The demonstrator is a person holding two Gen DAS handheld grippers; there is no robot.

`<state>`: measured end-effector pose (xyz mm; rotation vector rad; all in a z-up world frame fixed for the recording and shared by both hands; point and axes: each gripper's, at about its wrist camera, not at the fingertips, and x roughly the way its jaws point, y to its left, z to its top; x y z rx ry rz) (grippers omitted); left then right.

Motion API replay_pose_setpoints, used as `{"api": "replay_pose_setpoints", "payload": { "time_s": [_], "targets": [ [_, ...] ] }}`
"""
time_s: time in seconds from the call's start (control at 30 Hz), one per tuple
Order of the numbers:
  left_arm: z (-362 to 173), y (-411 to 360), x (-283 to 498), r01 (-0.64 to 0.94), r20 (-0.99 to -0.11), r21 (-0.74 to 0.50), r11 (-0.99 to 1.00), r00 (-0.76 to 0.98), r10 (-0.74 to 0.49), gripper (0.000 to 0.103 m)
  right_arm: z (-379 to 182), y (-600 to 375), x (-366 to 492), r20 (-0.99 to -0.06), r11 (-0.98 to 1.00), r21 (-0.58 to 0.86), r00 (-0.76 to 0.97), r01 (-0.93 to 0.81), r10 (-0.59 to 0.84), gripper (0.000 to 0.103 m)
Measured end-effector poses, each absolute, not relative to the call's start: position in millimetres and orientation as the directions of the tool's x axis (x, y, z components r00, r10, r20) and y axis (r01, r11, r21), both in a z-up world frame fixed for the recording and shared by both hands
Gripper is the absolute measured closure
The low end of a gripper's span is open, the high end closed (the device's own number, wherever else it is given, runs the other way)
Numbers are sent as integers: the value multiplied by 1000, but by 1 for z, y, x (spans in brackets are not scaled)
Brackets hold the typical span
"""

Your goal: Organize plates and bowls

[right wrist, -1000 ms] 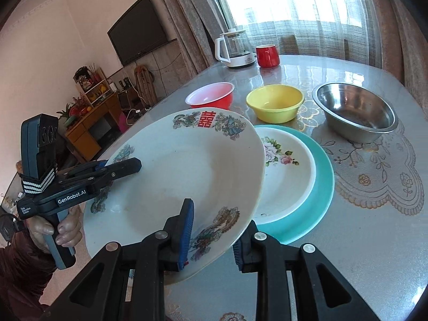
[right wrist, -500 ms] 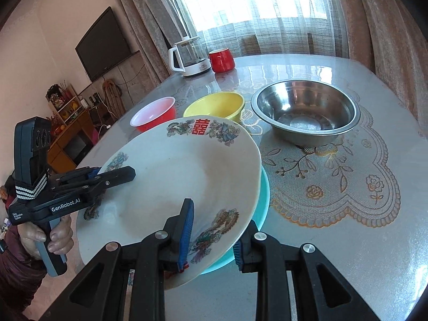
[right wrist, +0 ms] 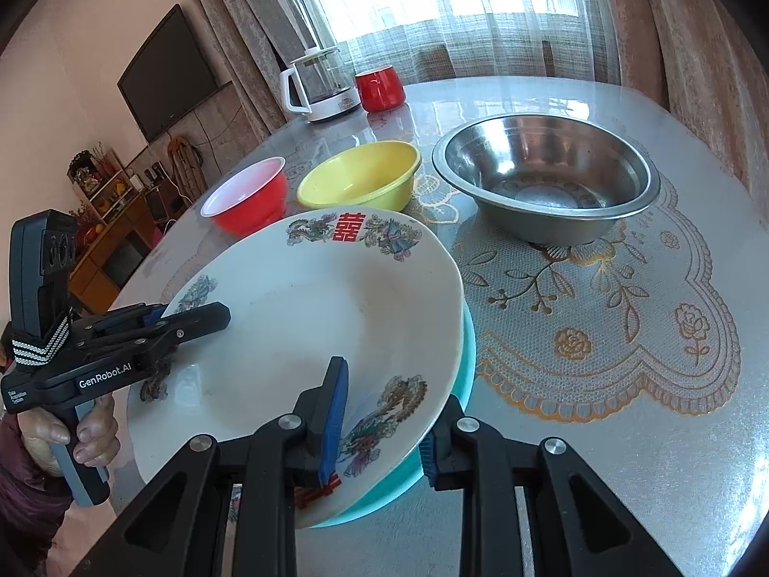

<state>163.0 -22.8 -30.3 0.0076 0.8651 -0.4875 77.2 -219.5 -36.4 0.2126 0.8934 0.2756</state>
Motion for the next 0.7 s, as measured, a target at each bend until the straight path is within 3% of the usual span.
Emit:
{"api": "replay_pose_setpoints", "payload": {
  "time_s": [0.7],
  "targets": [
    [-28,-25,161,372,-742,-155,915,568,-356,70,-41,-218,82,-748,947,299,588,-116,308,76]
  ]
}}
